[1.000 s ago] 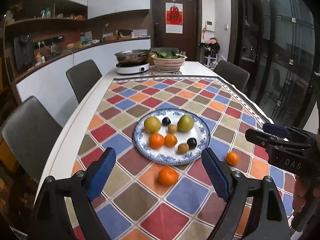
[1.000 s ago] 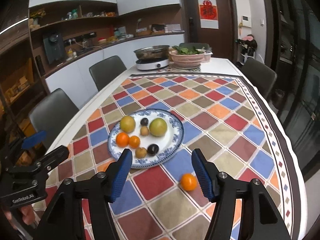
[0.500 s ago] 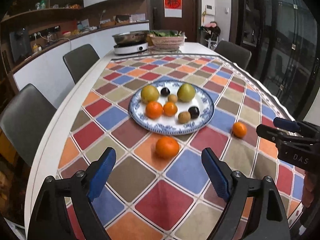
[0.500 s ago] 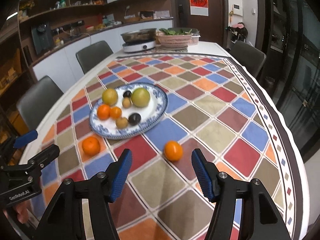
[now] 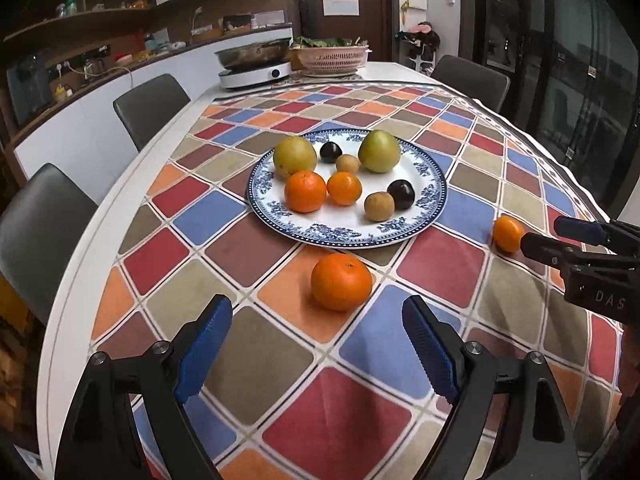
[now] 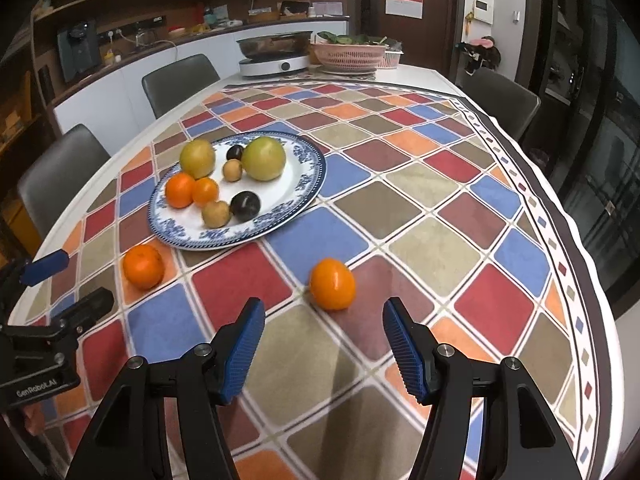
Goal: Organize fruits
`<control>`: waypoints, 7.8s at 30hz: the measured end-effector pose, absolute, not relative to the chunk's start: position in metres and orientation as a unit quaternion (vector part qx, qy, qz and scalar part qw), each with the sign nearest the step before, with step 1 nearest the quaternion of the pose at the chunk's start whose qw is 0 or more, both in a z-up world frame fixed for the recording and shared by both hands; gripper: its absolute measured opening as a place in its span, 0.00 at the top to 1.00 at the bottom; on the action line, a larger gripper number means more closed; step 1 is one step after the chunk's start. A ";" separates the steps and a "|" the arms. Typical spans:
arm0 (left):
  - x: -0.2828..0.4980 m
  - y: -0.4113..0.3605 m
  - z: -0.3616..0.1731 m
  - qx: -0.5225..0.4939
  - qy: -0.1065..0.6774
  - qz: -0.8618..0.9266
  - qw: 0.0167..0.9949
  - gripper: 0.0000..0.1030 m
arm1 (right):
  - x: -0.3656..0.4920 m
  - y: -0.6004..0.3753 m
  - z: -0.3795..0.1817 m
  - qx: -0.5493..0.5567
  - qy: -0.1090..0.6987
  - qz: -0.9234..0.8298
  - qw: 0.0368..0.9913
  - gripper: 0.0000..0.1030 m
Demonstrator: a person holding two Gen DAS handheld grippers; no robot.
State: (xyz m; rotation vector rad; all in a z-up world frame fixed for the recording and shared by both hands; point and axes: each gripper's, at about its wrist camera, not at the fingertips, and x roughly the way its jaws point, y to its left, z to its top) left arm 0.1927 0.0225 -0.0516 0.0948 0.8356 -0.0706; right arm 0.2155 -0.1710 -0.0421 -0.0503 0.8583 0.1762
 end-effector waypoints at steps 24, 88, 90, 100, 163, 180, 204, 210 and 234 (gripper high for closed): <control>0.235 0.016 -0.079 0.003 0.462 -0.062 0.885 0.60 | 0.258 -0.174 -0.078 0.012 0.454 0.105 0.885 0.68; 0.238 0.028 0.049 -0.001 0.323 -0.103 0.941 0.61 | 0.242 -0.131 0.059 -0.032 0.310 0.178 0.933 0.68; 0.245 0.029 0.047 0.000 0.327 -0.103 0.939 0.61 | 0.247 -0.129 0.058 -0.033 0.311 0.179 0.933 0.68; 0.282 0.033 0.032 0.004 0.346 -0.110 0.932 0.61 | 0.275 -0.120 0.045 -0.037 0.326 0.179 0.927 0.68; 0.268 0.016 0.037 0.049 0.343 -0.072 0.935 0.21 | 0.271 -0.141 0.030 0.010 0.346 0.164 0.924 0.54; 0.153 0.027 0.062 0.026 0.291 -0.006 0.956 0.00 | 0.176 -0.152 0.052 0.012 0.309 0.148 0.939 0.32; 0.092 0.014 0.075 0.029 0.270 -0.016 0.962 0.00 | 0.101 -0.169 0.071 0.000 0.273 0.130 0.953 0.32; 0.083 0.014 0.077 0.025 0.269 -0.017 0.963 0.00 | 0.091 -0.168 0.072 0.002 0.270 0.132 0.954 0.32; 0.053 0.018 0.081 0.007 0.273 -0.023 0.962 0.00 | 0.062 -0.162 0.075 -0.006 0.257 0.139 0.956 0.32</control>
